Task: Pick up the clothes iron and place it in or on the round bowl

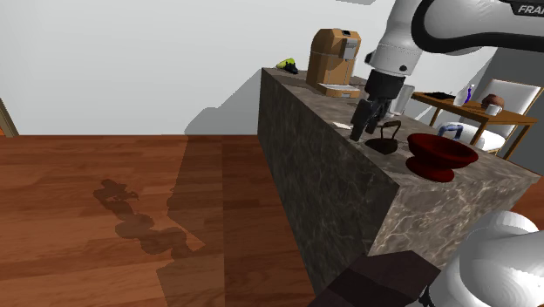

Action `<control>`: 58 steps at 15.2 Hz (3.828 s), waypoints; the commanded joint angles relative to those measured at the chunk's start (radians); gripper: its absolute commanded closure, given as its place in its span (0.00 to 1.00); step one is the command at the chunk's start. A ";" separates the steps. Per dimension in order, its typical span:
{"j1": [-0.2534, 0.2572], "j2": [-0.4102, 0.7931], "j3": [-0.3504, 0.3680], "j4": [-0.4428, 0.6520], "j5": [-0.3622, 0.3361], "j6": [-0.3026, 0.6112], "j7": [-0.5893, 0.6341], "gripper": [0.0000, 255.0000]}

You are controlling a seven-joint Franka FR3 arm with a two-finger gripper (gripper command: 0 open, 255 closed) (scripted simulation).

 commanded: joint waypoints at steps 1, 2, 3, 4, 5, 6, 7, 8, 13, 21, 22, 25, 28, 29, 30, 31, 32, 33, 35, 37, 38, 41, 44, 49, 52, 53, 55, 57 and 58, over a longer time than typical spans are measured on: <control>0.000 0.000 0.000 0.000 0.000 0.000 0.000 0.00; 0.006 -0.015 -0.031 -0.012 -0.014 -0.002 -0.062 0.00; 0.012 -0.028 -0.064 -0.022 -0.030 -0.004 -0.124 0.00; 0.018 -0.037 -0.096 -0.029 -0.047 -0.005 -0.186 0.00; 0.024 -0.044 -0.129 -0.034 -0.063 -0.006 -0.248 0.00; 0.030 -0.049 -0.162 -0.036 -0.080 -0.006 -0.310 0.00; 0.037 -0.050 -0.196 -0.036 -0.097 -0.007 -0.372 0.00; 0.044 -0.049 -0.230 -0.033 -0.114 -0.006 -0.434 0.00; 0.090 -0.001 -0.402 0.020 -0.188 0.001 -0.747 0.00; 0.225 0.204 -0.693 0.226 -0.220 0.015 -1.260 0.00; 0.248 0.241 -0.733 0.262 -0.212 0.016 -1.327 0.00; 0.301 0.330 -0.825 0.345 -0.180 0.013 -1.476 0.00; 0.297 0.322 -0.824 0.298 -0.186 0.053 -1.472 0.00; 0.296 0.320 -0.824 0.283 -0.187 0.066 -1.471 0.00; 0.295 0.318 -0.824 0.268 -0.188 0.079 -1.470 0.00; 0.294 0.317 -0.824 0.253 -0.190 0.093 -1.469 0.00; 0.293 0.315 -0.825 0.231 -0.192 0.114 -1.468 0.00; 0.293 0.315 -0.825 0.230 -0.192 0.114 -1.467 0.00; 0.293 0.315 -0.825 0.231 -0.192 0.114 -1.468 0.00; 0.293 0.315 -0.825 0.231 -0.192 0.114 -1.468 0.00; 0.293 0.315 -0.825 0.231 -0.192 0.114 -1.468 0.00; 0.293 0.315 -0.825 0.231 -0.192 0.114 -1.467 1.00; 0.293 0.315 -0.825 0.231 -0.192 0.114 -1.467 1.00; 0.293 0.315 -0.825 0.231 -0.192 0.114 -1.467 1.00; 0.295 0.317 -0.822 0.259 -0.189 0.088 -1.466 1.00; 0.296 0.319 -0.820 0.273 -0.187 0.075 -1.465 1.00; 0.299 0.323 -0.818 0.303 -0.183 0.048 -1.465 1.00; 0.302 0.328 -0.816 0.334 -0.179 0.022 -1.464 1.00; 0.304 0.331 -0.815 0.349 -0.177 0.009 -1.464 1.00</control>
